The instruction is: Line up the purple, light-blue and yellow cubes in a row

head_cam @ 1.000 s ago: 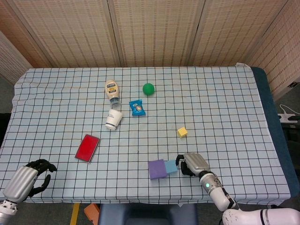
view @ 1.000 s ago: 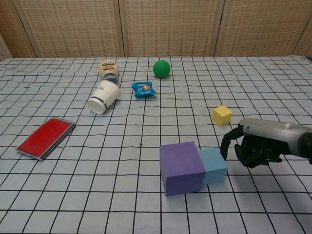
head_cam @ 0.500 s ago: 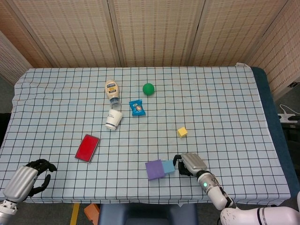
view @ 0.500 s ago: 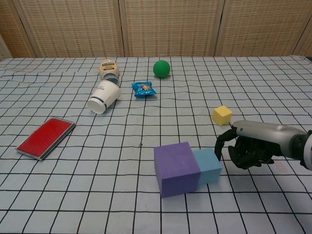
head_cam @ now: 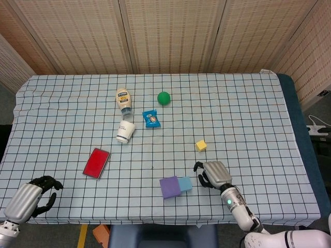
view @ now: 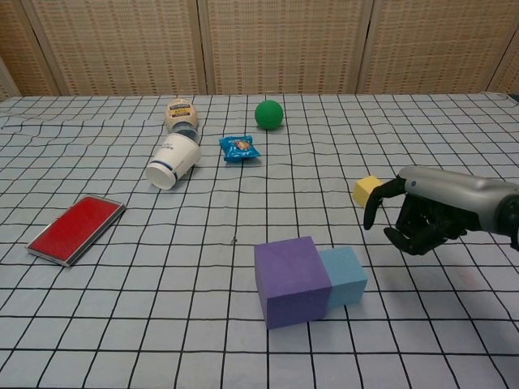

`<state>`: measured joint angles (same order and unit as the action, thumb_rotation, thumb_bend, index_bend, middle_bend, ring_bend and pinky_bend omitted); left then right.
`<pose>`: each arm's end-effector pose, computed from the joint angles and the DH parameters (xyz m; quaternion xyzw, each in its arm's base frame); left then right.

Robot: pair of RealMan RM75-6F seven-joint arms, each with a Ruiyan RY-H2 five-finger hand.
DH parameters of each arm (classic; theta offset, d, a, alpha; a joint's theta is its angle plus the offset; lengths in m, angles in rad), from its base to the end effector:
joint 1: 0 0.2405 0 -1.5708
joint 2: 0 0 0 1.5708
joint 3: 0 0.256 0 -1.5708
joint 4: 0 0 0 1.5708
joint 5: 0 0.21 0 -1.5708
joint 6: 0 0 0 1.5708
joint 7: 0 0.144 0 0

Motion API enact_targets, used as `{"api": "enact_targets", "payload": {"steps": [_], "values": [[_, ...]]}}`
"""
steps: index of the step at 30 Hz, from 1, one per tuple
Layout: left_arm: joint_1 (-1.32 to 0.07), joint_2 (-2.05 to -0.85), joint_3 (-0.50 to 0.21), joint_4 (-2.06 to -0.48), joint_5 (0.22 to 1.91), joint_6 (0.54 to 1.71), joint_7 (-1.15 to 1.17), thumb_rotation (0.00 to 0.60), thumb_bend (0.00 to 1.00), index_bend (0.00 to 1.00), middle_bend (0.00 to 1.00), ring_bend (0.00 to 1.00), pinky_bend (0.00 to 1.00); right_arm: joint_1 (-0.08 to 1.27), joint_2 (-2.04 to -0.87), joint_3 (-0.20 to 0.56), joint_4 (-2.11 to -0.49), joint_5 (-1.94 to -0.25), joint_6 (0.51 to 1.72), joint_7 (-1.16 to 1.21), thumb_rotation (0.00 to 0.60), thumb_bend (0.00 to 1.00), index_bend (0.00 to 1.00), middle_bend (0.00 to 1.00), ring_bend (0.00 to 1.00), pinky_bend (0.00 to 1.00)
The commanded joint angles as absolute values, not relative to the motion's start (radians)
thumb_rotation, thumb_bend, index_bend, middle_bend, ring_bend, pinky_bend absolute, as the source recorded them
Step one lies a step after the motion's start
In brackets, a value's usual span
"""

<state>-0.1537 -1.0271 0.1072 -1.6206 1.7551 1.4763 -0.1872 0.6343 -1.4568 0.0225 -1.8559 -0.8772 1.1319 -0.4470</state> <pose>-0.2876 0.1623 0.1518 -0.6853 -0.3997 -0.4132 0.4471 -0.1704 -0.2577 -0.0095 0.6979 -0.5136 0.3053 0.3950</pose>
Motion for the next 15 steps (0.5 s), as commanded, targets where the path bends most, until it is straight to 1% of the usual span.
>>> {"api": "enact_targets", "payload": {"steps": [1, 4, 7, 12, 15], "values": [[-0.154, -1.027, 0.106, -1.62, 1.754, 1.476, -0.187, 0.6, 0.57, 0.44, 0.46, 0.3, 0.42, 0.619, -1.525, 0.043, -1.752, -0.955, 1.228, -0.51, 0.6, 0.29, 0.37, 0.92, 0.8, 0.88], [-0.154, -1.028, 0.107, -1.62, 1.753, 1.474, -0.188, 0.6, 0.57, 0.44, 0.46, 0.3, 0.42, 0.621, -1.564, 0.056, -1.673, -0.987, 1.256, -0.544, 0.6, 0.23, 0.31, 0.92, 0.8, 0.89], [-0.155, -1.029, 0.107, -1.619, 1.752, 1.472, -0.187, 0.6, 0.57, 0.44, 0.46, 0.3, 0.42, 0.632, -1.582, 0.072, -1.624, -0.993, 1.242, -0.562, 0.6, 0.22, 0.29, 0.92, 0.8, 0.89], [-0.156, -1.029, 0.108, -1.62, 1.751, 1.468, -0.184, 0.6, 0.57, 0.44, 0.46, 0.3, 0.42, 0.654, -1.594, 0.102, -1.571, -0.982, 1.197, -0.579, 0.6, 0.21, 0.29, 0.92, 0.8, 0.89], [-0.156, -1.029, 0.108, -1.619, 1.75, 1.468, -0.183, 0.6, 0.57, 0.44, 0.46, 0.3, 0.42, 0.666, -1.601, 0.124, -1.542, -0.968, 1.168, -0.575, 0.6, 0.21, 0.32, 0.92, 0.8, 0.89]]}}
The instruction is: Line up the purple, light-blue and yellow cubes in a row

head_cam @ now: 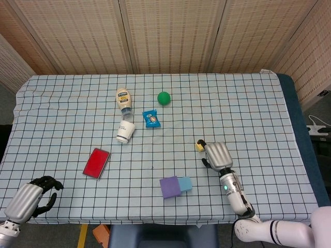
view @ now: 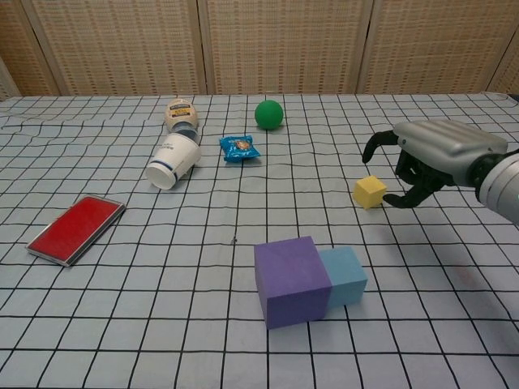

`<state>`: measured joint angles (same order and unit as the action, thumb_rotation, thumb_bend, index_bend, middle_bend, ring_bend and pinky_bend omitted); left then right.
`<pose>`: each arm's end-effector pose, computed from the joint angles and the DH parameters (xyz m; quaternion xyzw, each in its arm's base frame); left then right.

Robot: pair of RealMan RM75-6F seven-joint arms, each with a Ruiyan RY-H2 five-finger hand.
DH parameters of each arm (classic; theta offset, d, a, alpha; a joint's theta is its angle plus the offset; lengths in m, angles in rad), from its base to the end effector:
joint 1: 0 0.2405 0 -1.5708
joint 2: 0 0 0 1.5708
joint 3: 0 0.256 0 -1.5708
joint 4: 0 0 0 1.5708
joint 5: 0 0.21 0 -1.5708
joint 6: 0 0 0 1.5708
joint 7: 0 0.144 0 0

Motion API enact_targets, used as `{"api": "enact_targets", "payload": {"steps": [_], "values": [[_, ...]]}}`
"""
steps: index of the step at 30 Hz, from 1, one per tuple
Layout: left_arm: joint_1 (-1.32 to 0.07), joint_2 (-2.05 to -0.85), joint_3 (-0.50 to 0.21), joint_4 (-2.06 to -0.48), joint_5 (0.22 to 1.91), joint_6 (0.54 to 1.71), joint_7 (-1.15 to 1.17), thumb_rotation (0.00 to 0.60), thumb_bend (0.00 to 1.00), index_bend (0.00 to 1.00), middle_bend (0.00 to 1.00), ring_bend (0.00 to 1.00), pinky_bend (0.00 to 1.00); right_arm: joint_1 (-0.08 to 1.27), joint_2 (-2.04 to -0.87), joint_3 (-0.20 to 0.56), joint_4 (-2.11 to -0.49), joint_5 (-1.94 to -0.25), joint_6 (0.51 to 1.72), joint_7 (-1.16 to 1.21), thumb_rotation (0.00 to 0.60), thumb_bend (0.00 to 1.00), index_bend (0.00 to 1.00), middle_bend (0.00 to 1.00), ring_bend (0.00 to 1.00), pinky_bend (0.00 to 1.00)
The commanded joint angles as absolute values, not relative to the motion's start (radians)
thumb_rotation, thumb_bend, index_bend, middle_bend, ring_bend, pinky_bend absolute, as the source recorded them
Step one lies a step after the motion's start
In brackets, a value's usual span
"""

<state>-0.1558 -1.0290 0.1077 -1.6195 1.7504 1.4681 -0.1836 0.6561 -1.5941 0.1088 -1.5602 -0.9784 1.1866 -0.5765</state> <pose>-0.2886 0.1629 0.1505 -0.6864 -0.4011 -0.4093 0.4477 -0.1748 -0.3096 -0.0168 0.7098 -0.3795 0.3242 0.4971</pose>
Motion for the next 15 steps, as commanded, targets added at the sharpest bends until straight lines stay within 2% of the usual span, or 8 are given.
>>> {"api": "enact_targets", "payload": {"steps": [1, 7, 15], "values": [[-0.156, -1.029, 0.108, -1.619, 1.749, 1.466, -0.184, 0.6, 0.57, 0.44, 0.46, 0.3, 0.42, 0.671, -1.602, 0.134, -1.531, -0.958, 1.151, -0.57, 0.6, 0.21, 0.33, 0.92, 0.8, 0.89], [-0.157, -1.03, 0.107, -1.618, 1.746, 1.463, -0.182, 0.6, 0.57, 0.44, 0.46, 0.3, 0.42, 0.706, -1.598, 0.173, -1.481, -0.878, 1.046, -0.56, 0.6, 0.21, 0.34, 0.92, 0.8, 0.89], [-0.159, -1.032, 0.106, -1.617, 1.74, 1.457, -0.18, 0.6, 0.57, 0.44, 0.46, 0.3, 0.42, 0.747, -1.611, 0.195, -1.412, -0.821, 0.976, -0.577, 0.6, 0.21, 0.31, 0.92, 0.8, 0.89]]}}
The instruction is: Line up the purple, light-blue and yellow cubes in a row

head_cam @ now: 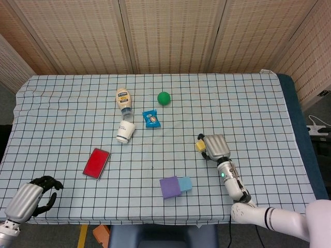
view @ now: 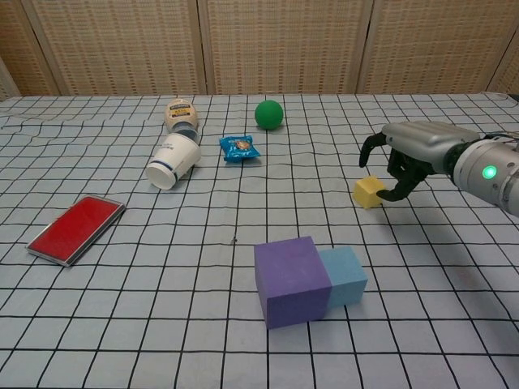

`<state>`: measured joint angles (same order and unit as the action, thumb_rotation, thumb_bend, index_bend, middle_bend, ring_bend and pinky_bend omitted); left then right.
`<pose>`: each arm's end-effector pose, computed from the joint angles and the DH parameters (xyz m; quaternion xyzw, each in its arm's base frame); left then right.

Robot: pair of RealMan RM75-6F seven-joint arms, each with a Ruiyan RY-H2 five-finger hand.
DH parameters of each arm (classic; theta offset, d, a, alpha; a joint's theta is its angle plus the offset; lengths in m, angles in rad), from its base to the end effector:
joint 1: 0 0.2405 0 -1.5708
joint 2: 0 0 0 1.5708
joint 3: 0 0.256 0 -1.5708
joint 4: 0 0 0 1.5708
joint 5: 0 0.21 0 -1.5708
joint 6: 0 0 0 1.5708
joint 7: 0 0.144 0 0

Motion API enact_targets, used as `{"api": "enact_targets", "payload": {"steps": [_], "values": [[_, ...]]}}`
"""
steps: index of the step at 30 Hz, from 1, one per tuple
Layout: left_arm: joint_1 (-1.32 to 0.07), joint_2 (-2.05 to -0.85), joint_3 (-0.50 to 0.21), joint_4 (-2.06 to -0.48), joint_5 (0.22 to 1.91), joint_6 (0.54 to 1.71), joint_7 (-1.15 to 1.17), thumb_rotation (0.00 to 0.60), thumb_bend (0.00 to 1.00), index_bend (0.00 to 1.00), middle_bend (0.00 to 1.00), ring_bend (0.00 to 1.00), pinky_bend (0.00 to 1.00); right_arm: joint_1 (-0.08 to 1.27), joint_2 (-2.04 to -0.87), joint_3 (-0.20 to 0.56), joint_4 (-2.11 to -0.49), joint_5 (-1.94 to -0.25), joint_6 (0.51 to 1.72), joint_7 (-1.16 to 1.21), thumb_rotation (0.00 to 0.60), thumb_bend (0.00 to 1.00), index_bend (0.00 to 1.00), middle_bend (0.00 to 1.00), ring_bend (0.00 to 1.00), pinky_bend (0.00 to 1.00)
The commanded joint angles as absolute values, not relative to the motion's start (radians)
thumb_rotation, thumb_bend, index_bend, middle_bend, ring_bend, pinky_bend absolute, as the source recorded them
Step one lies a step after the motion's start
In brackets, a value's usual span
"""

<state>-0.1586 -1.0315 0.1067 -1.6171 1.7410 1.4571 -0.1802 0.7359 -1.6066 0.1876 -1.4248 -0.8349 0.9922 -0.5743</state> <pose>-0.2902 0.1641 0.1493 -0.6867 -0.4033 -0.4044 0.4496 -0.1801 -0.3505 -0.0253 0.7151 -0.4094 0.2841 0.4902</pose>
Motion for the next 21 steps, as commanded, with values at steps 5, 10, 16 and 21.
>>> {"api": "enact_targets", "payload": {"steps": [5, 10, 16, 21], "values": [[-0.159, -1.032, 0.105, -1.616, 1.735, 1.454, -0.179, 0.6, 0.57, 0.44, 0.46, 0.3, 0.42, 0.766, -1.616, 0.202, -1.384, -0.781, 0.937, -0.579, 0.6, 0.21, 0.3, 0.92, 0.8, 0.89], [-0.159, -1.032, 0.105, -1.616, 1.733, 1.453, -0.178, 0.6, 0.57, 0.44, 0.46, 0.3, 0.42, 0.787, -1.625, 0.205, -1.354, -0.735, 0.9, -0.585, 0.6, 0.21, 0.28, 0.92, 0.8, 0.89], [-0.159, -1.033, 0.103, -1.615, 1.728, 1.451, -0.179, 0.6, 0.57, 0.44, 0.46, 0.3, 0.42, 0.802, -1.652, 0.206, -1.306, -0.722, 0.888, -0.573, 0.6, 0.21, 0.28, 0.92, 0.81, 0.89], [-0.159, -1.034, 0.102, -1.615, 1.728, 1.452, -0.18, 0.6, 0.57, 0.44, 0.46, 0.3, 0.42, 0.806, -1.669, 0.201, -1.274, -0.721, 0.877, -0.558, 0.6, 0.21, 0.3, 0.92, 0.81, 0.89]]}}
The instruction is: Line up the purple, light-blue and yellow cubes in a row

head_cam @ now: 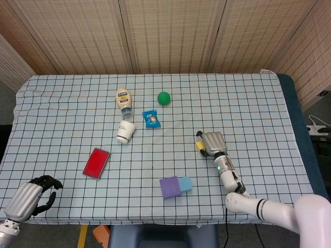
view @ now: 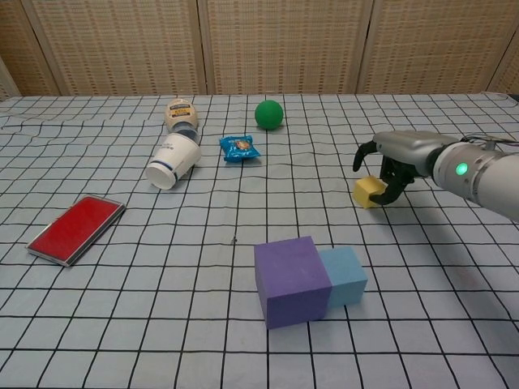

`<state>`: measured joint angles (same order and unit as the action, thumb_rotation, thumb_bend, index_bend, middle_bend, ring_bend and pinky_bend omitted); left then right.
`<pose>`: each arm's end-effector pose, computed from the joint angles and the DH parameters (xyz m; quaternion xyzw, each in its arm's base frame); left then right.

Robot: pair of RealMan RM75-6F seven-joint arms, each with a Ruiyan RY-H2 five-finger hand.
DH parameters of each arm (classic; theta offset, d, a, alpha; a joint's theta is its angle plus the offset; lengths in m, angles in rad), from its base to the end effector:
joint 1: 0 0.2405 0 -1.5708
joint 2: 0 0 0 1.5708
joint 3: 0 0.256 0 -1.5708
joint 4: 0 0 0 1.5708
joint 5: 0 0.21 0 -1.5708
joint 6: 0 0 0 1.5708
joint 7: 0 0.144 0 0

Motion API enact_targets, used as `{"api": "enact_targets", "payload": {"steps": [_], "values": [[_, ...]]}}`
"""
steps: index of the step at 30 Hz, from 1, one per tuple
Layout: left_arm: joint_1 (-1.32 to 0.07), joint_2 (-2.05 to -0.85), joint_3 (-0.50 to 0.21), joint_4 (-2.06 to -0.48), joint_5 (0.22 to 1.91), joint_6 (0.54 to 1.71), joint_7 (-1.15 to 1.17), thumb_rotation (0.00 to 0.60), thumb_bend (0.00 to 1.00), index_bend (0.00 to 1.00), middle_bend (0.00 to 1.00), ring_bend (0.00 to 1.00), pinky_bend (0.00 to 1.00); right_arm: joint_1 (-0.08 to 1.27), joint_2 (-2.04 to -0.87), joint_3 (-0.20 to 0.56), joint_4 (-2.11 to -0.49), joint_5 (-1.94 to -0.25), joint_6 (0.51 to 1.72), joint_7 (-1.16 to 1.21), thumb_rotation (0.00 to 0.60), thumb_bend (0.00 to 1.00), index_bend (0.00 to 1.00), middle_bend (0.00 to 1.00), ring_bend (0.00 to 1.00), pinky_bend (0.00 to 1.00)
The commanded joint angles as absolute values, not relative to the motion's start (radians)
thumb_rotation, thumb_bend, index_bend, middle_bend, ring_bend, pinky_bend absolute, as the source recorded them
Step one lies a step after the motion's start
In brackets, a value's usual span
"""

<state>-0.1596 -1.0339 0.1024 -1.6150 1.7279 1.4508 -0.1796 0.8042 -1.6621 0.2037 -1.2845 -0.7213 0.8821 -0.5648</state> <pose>-0.2919 0.1659 0.1493 -0.6839 -0.4057 -0.4023 0.4538 -0.1850 -0.3732 -0.0422 0.7122 -0.4386 0.2549 0.4852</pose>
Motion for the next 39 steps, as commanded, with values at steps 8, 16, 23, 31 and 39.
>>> {"api": "enact_targets", "payload": {"steps": [8, 16, 23, 31, 39], "values": [[-0.159, -1.032, 0.103, -1.615, 1.731, 1.453, -0.182, 0.6, 0.57, 0.44, 0.46, 0.3, 0.42, 0.803, -1.685, 0.195, -1.249, -0.74, 0.882, -0.533, 0.6, 0.21, 0.41, 0.93, 0.82, 0.9], [-0.159, -1.032, 0.104, -1.615, 1.733, 1.453, -0.183, 0.6, 0.57, 0.44, 0.46, 0.3, 0.42, 0.789, -1.68, 0.193, -1.274, -0.775, 0.915, -0.515, 0.6, 0.26, 0.58, 0.94, 0.83, 0.91], [-0.16, -1.031, 0.106, -1.616, 1.736, 1.453, -0.183, 0.6, 0.57, 0.44, 0.46, 0.3, 0.42, 0.77, -1.646, 0.194, -1.369, -0.779, 0.953, -0.52, 0.6, 0.29, 0.61, 0.94, 0.83, 0.92], [-0.16, -1.031, 0.107, -1.617, 1.74, 1.454, -0.184, 0.6, 0.57, 0.44, 0.46, 0.3, 0.42, 0.756, -1.568, 0.171, -1.572, -0.695, 1.023, -0.626, 0.6, 0.29, 0.61, 0.94, 0.83, 0.92], [-0.16, -1.03, 0.109, -1.619, 1.744, 1.456, -0.182, 0.6, 0.57, 0.44, 0.46, 0.3, 0.42, 0.734, -1.515, 0.111, -1.752, -0.695, 1.133, -0.721, 0.6, 0.29, 0.61, 0.94, 0.83, 0.92]]}}
